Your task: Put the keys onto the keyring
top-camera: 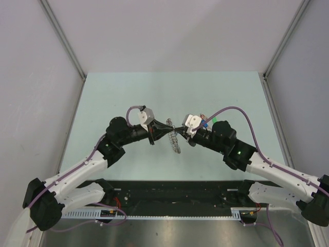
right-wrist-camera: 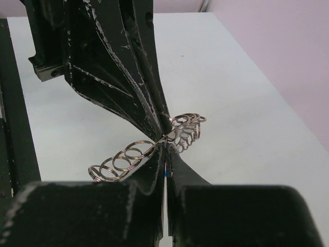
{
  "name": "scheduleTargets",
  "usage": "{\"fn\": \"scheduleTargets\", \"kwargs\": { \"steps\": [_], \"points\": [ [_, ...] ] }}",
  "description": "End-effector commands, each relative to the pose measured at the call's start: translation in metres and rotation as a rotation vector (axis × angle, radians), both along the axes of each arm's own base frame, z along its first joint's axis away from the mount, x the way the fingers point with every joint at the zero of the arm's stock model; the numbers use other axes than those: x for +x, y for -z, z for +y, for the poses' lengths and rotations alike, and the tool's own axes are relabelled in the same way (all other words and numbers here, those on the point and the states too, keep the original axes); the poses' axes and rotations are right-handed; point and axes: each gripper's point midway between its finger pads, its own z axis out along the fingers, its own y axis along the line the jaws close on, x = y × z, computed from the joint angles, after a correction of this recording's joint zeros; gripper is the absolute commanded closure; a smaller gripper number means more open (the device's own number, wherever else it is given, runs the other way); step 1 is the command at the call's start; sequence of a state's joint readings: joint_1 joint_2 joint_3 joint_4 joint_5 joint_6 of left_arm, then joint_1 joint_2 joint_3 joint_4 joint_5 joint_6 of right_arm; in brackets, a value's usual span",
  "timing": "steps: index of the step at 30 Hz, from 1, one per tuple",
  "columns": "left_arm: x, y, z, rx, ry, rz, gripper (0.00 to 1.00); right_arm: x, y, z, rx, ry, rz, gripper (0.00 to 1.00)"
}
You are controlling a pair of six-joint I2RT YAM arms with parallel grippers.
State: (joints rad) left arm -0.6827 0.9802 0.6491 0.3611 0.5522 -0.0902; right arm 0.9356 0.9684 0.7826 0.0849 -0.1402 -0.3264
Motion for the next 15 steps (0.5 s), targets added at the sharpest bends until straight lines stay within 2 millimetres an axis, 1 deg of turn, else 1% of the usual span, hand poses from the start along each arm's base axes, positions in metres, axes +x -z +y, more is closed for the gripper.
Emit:
{"fn": "scheduleTargets", "kwargs": {
  "steps": [1,4,5,6,7,8,10,11,13,15],
  "points": [
    [-0.001,-0.052,0.000,-0.154,-0.017,-0.088,0.84,-0.010,-0.010,0.001,-0.001,-0.042,-0.058,1.00],
    [-0.001,-0.055,0.003,-0.151,-0.028,-0.093,0.74,-0.008,-0.013,-0.003,-0.012,-0.032,-0.072,1.00],
    [-0.001,-0.050,0.004,-0.128,-0.032,-0.082,0.72,-0.007,-0.013,-0.004,-0.018,-0.029,-0.080,1.00],
    [-0.001,-0.052,0.005,-0.125,-0.034,-0.088,0.71,-0.006,-0.014,-0.005,-0.018,-0.027,-0.083,1.00],
    [-0.001,-0.052,0.006,-0.115,-0.040,-0.088,0.70,-0.006,-0.014,-0.005,-0.021,-0.027,-0.085,1.00],
    [0.000,-0.046,0.007,-0.088,-0.043,-0.081,0.69,-0.005,-0.016,-0.006,-0.022,-0.026,-0.093,1.00],
    [0.000,-0.044,0.008,-0.054,-0.042,-0.081,0.68,-0.004,-0.017,-0.007,-0.030,-0.022,-0.097,1.00],
    [0.001,-0.043,0.008,-0.029,-0.040,-0.103,0.68,-0.005,-0.017,-0.007,-0.035,-0.026,-0.101,1.00],
    [-0.003,-0.038,0.009,0.029,-0.013,-0.081,0.66,-0.005,-0.016,-0.008,-0.050,-0.032,-0.104,1.00],
    [-0.002,-0.031,0.010,0.102,0.006,-0.072,0.67,-0.005,-0.016,-0.008,-0.058,-0.032,-0.110,1.00]
  ]
}}
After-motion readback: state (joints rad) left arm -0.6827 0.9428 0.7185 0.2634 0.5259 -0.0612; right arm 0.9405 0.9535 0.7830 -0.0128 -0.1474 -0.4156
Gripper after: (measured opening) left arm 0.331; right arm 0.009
